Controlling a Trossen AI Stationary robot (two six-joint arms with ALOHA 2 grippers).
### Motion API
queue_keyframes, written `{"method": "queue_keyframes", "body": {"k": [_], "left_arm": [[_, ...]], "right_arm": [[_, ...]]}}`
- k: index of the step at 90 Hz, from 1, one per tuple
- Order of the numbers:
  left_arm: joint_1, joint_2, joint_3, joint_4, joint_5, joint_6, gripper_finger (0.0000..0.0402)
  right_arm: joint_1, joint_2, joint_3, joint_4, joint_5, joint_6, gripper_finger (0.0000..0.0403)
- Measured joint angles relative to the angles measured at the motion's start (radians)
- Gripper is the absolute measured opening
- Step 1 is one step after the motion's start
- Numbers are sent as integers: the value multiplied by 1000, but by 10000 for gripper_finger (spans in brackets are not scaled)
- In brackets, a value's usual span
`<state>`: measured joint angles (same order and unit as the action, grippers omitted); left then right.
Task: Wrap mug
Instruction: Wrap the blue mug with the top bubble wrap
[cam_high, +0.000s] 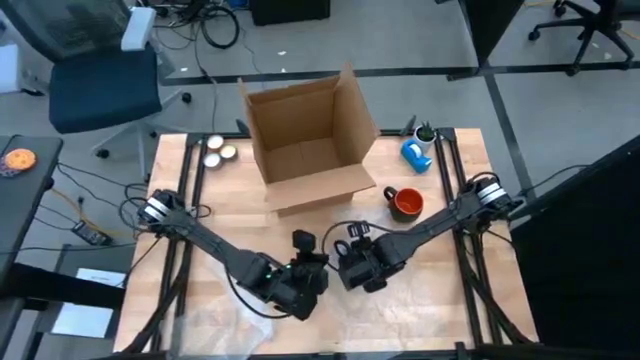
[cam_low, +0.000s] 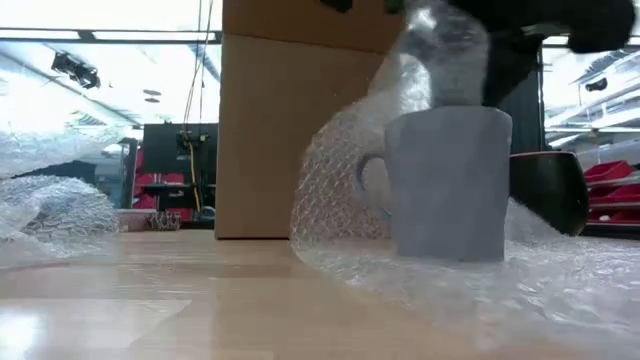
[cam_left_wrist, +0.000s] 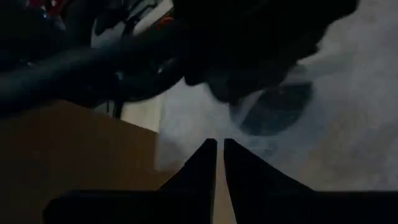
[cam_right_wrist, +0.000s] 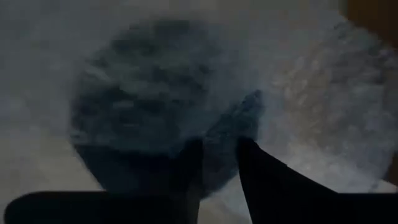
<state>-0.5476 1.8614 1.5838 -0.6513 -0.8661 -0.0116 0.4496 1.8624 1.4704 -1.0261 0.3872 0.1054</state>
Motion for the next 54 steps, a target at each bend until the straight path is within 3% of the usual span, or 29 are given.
{"method": "queue_keyframes", "body": {"k": [54], "left_arm": [[-5, -4, 0, 19, -4, 2, 15]], "right_arm": [[12, -81, 98, -177, 54, 35, 74]]}}
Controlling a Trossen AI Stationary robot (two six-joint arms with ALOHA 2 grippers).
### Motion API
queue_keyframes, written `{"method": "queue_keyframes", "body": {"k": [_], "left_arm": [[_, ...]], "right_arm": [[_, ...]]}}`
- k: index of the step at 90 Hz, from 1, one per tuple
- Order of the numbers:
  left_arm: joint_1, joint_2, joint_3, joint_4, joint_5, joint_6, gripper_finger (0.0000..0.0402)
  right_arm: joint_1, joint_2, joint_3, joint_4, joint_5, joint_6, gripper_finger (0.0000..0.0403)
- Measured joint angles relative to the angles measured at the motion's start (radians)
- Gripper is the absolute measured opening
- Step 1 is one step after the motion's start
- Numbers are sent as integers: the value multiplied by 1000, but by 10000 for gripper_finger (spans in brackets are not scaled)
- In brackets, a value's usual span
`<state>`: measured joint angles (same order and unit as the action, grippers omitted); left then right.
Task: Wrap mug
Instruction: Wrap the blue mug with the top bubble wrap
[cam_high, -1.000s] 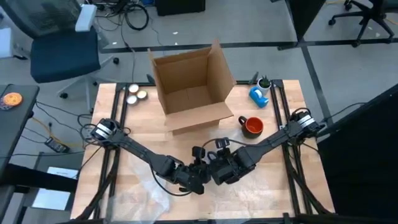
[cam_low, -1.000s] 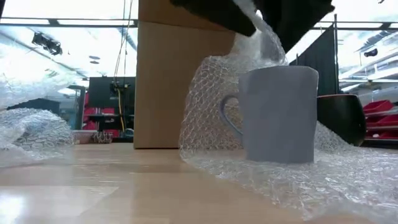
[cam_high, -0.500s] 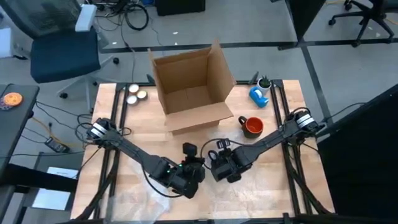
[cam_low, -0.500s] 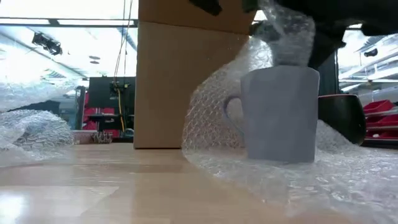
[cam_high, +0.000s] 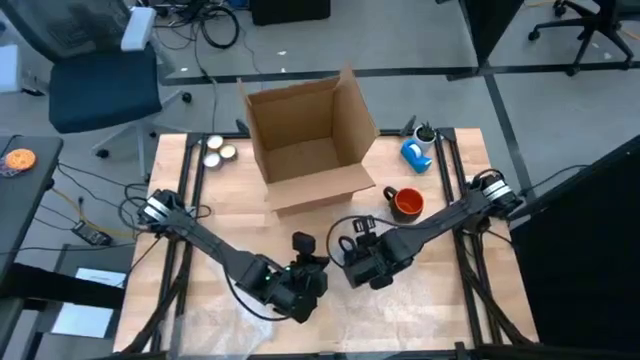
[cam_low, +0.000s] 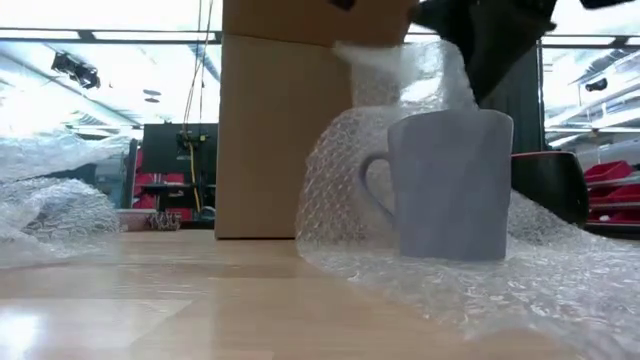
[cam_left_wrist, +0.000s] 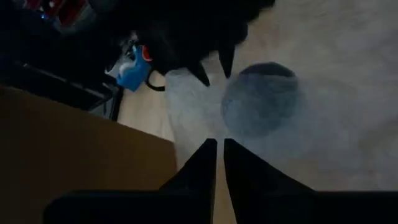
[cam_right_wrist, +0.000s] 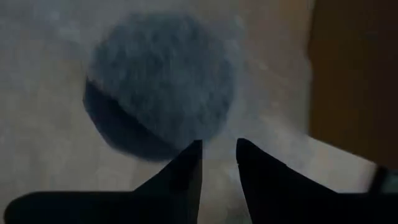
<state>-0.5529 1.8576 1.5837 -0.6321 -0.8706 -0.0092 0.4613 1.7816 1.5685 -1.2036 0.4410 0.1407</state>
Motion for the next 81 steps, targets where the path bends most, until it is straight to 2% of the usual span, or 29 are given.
{"method": "queue_keyframes", "body": {"k": [9, 31, 47, 53, 63, 81], "left_arm": [[-2, 0, 0, -6, 1, -2, 15], [-4, 0, 7, -88, -20, -34, 15], [-5, -2, 17, -260, -13, -209, 15], [3, -2, 14, -291, 17, -260, 15], [12, -2, 1, -273, 71, -284, 15], [23, -2, -18, -211, 75, -274, 15]], "right_arm": [[7, -43, 20, 2, 24, 21, 74], [5, -82, 11, 232, 37, -50, 74], [-20, -81, -74, 334, -11, -55, 74], [-23, -82, -117, 390, -60, -51, 74], [-30, -81, -197, 447, -147, -20, 74], [-49, -80, -321, 489, -222, 42, 74]]}}
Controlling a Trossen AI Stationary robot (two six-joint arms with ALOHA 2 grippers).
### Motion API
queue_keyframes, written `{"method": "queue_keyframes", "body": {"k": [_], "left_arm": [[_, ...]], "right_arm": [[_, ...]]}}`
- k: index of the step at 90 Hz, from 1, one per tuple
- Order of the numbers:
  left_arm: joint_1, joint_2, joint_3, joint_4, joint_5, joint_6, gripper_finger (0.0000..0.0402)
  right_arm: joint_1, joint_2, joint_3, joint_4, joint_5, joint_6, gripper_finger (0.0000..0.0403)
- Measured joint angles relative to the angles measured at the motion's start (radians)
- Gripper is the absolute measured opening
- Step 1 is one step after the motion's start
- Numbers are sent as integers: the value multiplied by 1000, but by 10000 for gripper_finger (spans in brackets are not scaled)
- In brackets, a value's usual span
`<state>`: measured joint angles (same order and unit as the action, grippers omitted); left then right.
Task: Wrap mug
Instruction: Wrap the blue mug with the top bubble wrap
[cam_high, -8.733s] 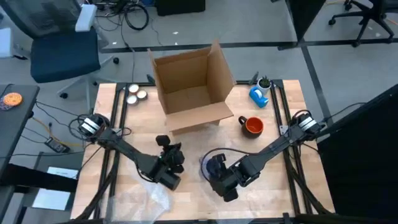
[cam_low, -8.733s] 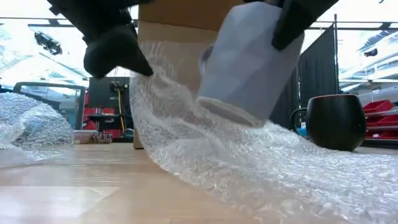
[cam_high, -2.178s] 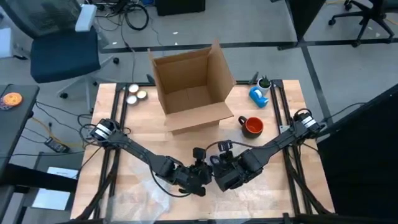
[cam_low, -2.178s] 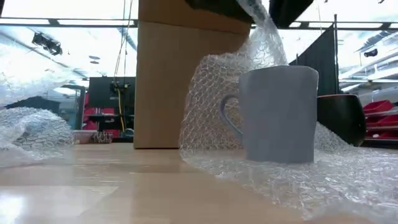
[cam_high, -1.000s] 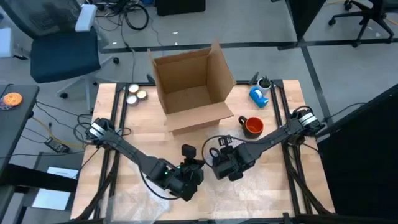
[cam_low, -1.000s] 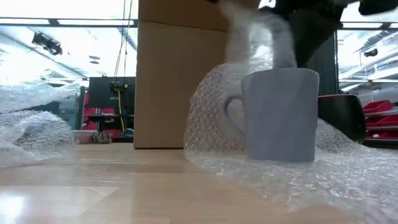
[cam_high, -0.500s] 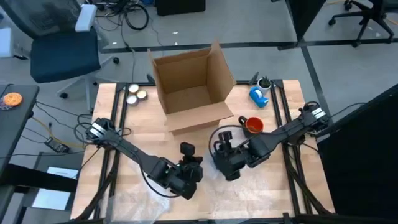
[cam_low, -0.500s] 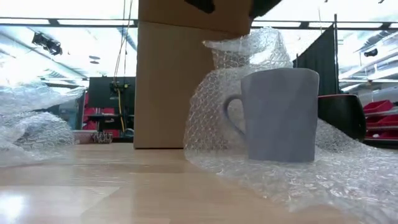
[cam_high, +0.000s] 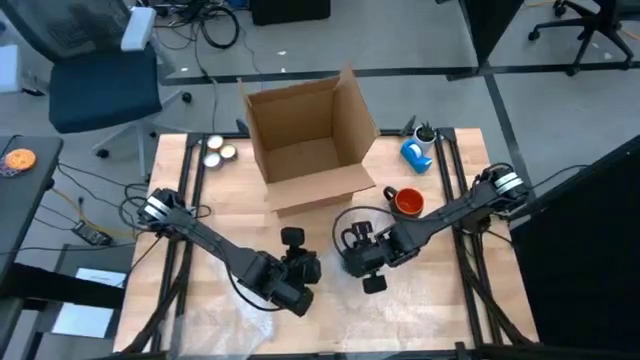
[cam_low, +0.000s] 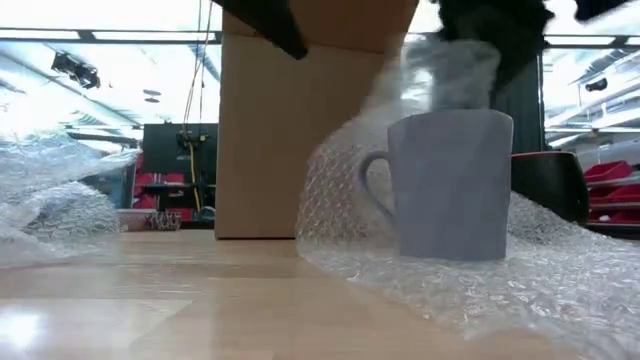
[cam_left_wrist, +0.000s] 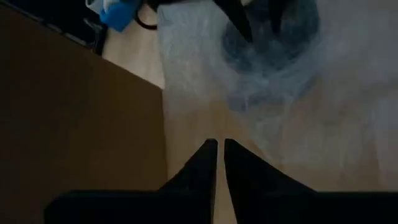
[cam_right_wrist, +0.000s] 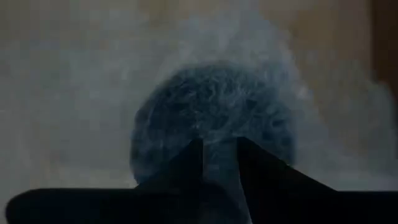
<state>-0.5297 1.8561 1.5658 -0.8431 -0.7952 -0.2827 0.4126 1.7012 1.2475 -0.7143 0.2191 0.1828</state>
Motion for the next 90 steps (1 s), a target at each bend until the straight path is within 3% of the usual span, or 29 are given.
{"method": "queue_keyframes", "body": {"k": [20, 43, 52, 75, 90], "left_arm": [[23, 0, -1, 134, 68, 45, 15], [42, 1, -2, 39, 93, -14, 15], [55, 0, -52, 95, 99, -36, 15], [128, 2, -261, 409, 370, 8, 15], [144, 2, -316, 474, 404, 9, 15]], "right_arm": [[-30, 0, -46, 60, -68, -22, 74], [-63, -2, -118, 164, -130, -22, 74], [-63, -2, -115, 162, -131, -22, 74], [-42, 0, -32, 90, -121, -32, 74], [-33, 0, 24, 22, -119, -39, 74]]}}
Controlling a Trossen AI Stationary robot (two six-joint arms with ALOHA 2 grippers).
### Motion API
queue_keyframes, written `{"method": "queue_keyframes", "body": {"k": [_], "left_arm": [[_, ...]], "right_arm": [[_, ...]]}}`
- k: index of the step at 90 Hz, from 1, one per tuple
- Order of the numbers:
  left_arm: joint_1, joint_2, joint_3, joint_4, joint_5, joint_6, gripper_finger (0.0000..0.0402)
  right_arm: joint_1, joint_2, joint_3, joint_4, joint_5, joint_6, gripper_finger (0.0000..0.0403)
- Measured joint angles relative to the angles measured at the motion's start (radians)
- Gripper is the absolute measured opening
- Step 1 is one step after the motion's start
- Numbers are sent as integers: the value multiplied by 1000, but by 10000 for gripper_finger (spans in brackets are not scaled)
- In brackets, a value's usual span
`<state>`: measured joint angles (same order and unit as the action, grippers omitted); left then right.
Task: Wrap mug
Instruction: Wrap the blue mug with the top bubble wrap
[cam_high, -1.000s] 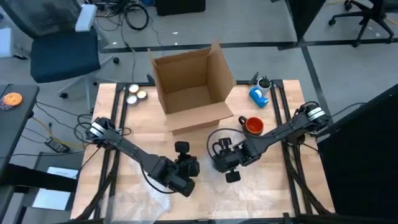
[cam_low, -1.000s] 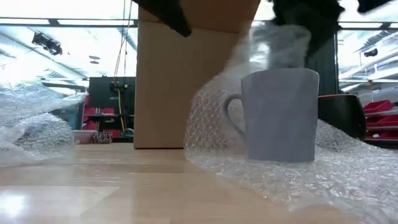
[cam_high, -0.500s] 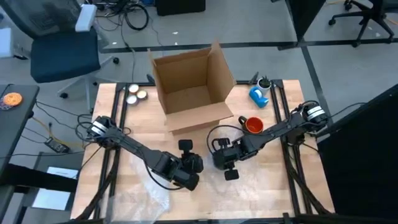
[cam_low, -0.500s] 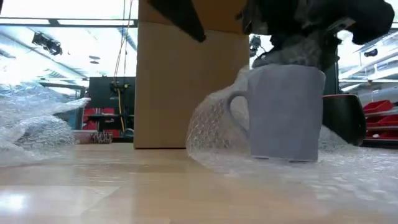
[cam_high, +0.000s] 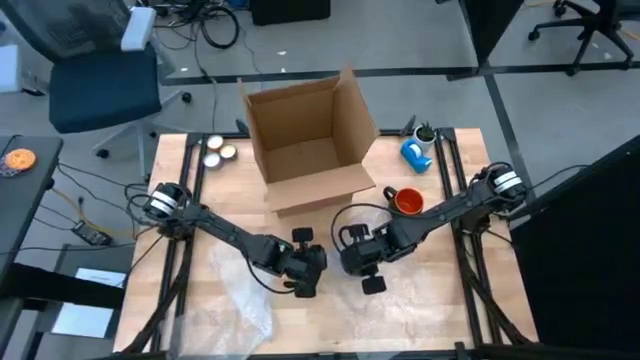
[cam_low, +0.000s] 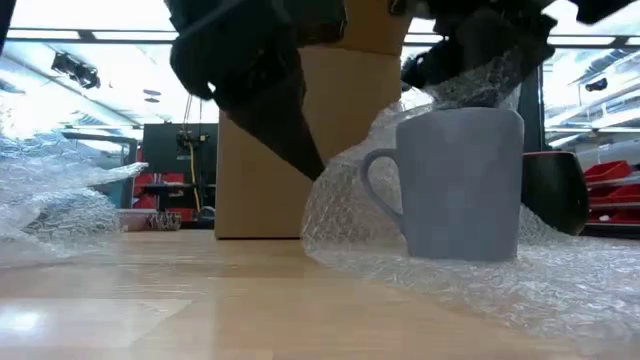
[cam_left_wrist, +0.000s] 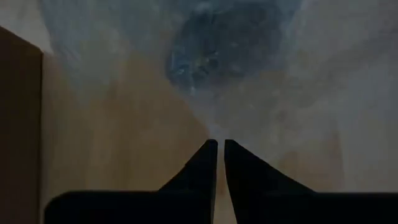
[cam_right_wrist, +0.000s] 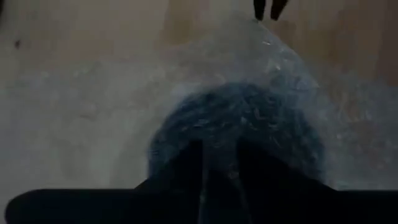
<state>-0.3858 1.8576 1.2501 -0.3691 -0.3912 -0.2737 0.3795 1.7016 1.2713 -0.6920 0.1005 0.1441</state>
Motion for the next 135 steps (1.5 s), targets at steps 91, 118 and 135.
{"method": "queue_keyframes", "body": {"k": [91, 118, 135], "left_arm": [[0, 0, 39, 68, 72, 54, 15], [-11, -1, 152, -124, 72, 60, 15], [-16, -1, 154, -138, 71, 60, 15]], "right_arm": [[-38, 0, -95, 99, -41, 11, 74], [-52, 0, -134, 142, -34, 9, 74], [-22, -4, -18, 9, 2, 4, 74]]}}
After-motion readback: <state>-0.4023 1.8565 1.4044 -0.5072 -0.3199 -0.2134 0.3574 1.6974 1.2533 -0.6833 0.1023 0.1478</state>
